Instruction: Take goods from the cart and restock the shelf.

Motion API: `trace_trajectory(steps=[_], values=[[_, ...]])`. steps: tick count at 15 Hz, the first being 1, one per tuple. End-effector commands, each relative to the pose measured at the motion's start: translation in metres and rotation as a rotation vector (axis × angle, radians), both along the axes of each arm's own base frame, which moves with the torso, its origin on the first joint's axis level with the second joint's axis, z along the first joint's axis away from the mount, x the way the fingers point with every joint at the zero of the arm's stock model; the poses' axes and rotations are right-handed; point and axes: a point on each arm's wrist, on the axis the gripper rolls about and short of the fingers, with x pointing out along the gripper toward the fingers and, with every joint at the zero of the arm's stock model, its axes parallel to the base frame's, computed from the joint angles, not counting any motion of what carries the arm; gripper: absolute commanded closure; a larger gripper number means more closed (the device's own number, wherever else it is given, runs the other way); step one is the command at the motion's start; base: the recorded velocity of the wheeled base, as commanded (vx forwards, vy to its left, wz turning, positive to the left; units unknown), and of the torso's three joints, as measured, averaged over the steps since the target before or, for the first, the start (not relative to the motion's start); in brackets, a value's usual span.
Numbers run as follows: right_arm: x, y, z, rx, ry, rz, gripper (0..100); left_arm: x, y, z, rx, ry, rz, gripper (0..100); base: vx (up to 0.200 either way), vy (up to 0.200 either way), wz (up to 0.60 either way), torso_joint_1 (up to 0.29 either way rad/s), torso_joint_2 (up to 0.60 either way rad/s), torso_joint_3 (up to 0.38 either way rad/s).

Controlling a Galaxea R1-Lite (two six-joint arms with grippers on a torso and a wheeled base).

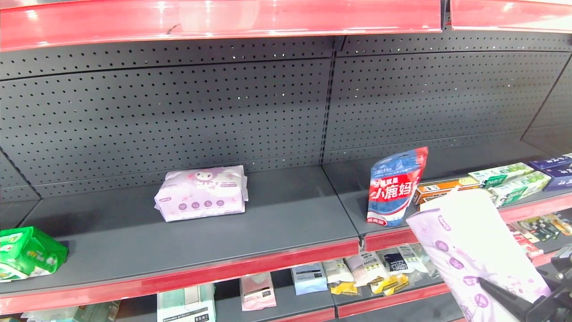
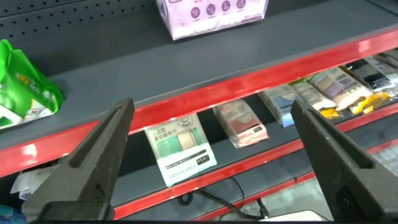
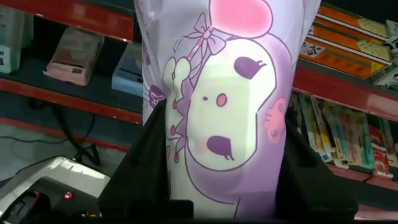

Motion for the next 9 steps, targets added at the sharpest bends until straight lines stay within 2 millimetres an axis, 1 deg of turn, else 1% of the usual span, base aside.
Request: trace_trajectory(steps=[1, 3, 7, 9], values=[[-0.0025, -0.0006, 0.0038, 0.002, -0.034, -0.006, 100, -0.0004, 0.0, 0.0002, -0.001, -0.008, 0.0, 0, 0.0, 0.0, 0.0, 0.0, 0.0, 0.0], [-0.0075, -0.0011, 0.0035, 0.004, -0.05, -0.013, 100, -0.0008, 0.0001, 0.0002, 0.001, -0.013, 0.001, 0, 0.0, 0.0, 0.0, 0.0, 0.0, 0.0], [-0.0108, -0.0077, 0.0067, 0.005, -0.084, -0.091, 100, -0.0003, 0.0, 0.0002, 0.008, -0.008, 0.005, 0, 0.0, 0.0, 0.0, 0.0, 0.0, 0.0], [-0.0111, -0.0086, 0.0091, 0.005, -0.099, -0.1, 100, -0.0002, 0.0, 0.0004, 0.008, -0.01, -0.001, 0, 0.0, 0.0, 0.0, 0.0, 0.0, 0.0]])
